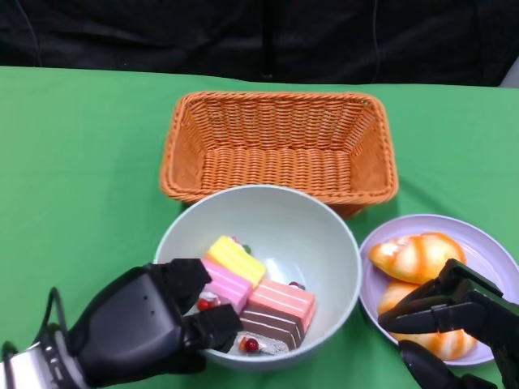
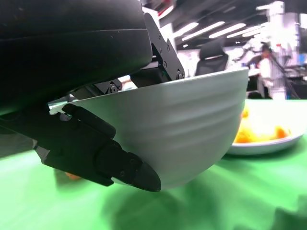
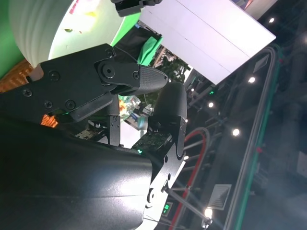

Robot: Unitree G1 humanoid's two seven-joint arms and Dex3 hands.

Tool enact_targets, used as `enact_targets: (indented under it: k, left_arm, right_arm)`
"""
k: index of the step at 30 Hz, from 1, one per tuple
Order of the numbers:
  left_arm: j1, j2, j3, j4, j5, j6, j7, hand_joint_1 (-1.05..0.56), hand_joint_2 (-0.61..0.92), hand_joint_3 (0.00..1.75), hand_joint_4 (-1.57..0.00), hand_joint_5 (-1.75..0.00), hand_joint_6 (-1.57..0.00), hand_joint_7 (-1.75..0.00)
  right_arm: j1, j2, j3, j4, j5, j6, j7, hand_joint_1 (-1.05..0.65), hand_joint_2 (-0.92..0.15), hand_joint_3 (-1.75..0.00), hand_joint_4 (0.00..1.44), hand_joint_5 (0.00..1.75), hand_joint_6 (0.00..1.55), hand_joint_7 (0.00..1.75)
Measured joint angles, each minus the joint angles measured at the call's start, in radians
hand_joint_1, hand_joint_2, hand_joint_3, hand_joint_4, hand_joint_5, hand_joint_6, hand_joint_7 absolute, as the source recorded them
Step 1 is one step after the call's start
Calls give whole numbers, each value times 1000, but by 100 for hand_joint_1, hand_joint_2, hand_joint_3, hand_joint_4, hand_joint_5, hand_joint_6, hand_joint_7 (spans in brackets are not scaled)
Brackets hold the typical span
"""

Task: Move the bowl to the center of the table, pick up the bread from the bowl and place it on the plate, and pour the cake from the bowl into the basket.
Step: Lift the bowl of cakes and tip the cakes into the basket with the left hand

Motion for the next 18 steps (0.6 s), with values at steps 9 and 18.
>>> enact_targets:
  k: [9, 18]
  left_arm:
    - [114, 82, 176, -178, -370, -65, -291, -20, 24, 133, -101, -175, -78, -175]
    - [153, -4, 231, -277, -750, 9, -542, -16, 15, 162, -106, -175, -82, -175]
  right_arm:
    - [0, 25, -5, 10, 28, -10, 6, -15, -42, -126, 74, 168, 73, 130]
    - [7, 15, 20, 49, 49, -43, 50, -16, -19, -163, 93, 175, 81, 153]
